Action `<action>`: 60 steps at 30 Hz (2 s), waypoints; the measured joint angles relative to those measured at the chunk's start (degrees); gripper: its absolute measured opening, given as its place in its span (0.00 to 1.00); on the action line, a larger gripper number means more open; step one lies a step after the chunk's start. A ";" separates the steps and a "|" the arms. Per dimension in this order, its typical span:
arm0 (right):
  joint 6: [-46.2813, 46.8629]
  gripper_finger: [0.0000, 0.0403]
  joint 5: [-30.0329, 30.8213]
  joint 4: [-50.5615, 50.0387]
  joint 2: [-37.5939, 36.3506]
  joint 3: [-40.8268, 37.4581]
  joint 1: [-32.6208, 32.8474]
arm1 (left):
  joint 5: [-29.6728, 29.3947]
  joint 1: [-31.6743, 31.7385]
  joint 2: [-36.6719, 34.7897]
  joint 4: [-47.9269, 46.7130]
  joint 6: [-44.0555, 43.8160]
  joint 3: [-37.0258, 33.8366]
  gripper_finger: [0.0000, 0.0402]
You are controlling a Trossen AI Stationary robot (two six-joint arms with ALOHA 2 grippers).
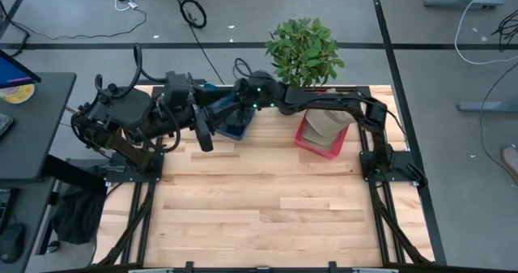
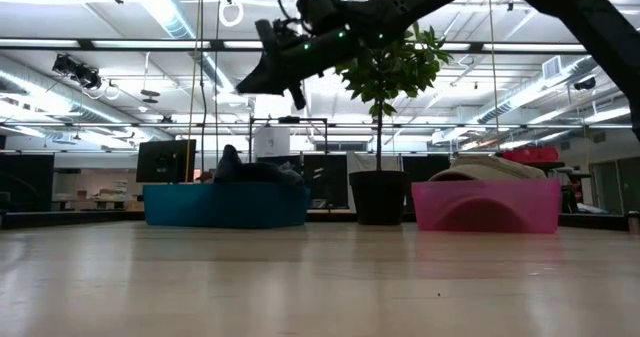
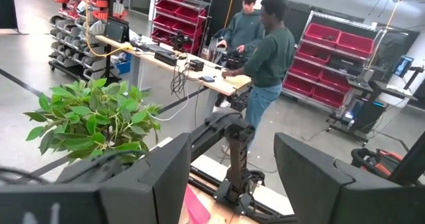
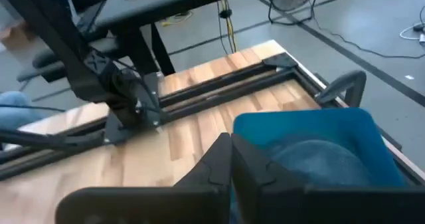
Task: Pick & Place hat
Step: Return to Home Position
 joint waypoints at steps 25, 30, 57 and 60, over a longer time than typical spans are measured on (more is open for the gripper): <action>31.54 0.03 -19.55 -0.94 -2.14 -0.06 2.92 | 13.00 -4.03 0.22 -10.52 -1.00 0.00 0.55; 28.26 0.03 -18.53 -0.38 -6.34 -0.06 5.17 | 12.52 -5.43 0.00 -16.24 -4.72 0.00 0.55; 8.23 0.03 -3.71 -14.17 -33.65 -0.04 11.19 | -0.13 -13.90 -1.33 -17.68 7.84 0.00 0.55; 7.65 0.03 0.66 -17.72 -35.82 -0.04 12.86 | -3.12 -14.54 -1.41 -20.68 6.94 0.00 0.55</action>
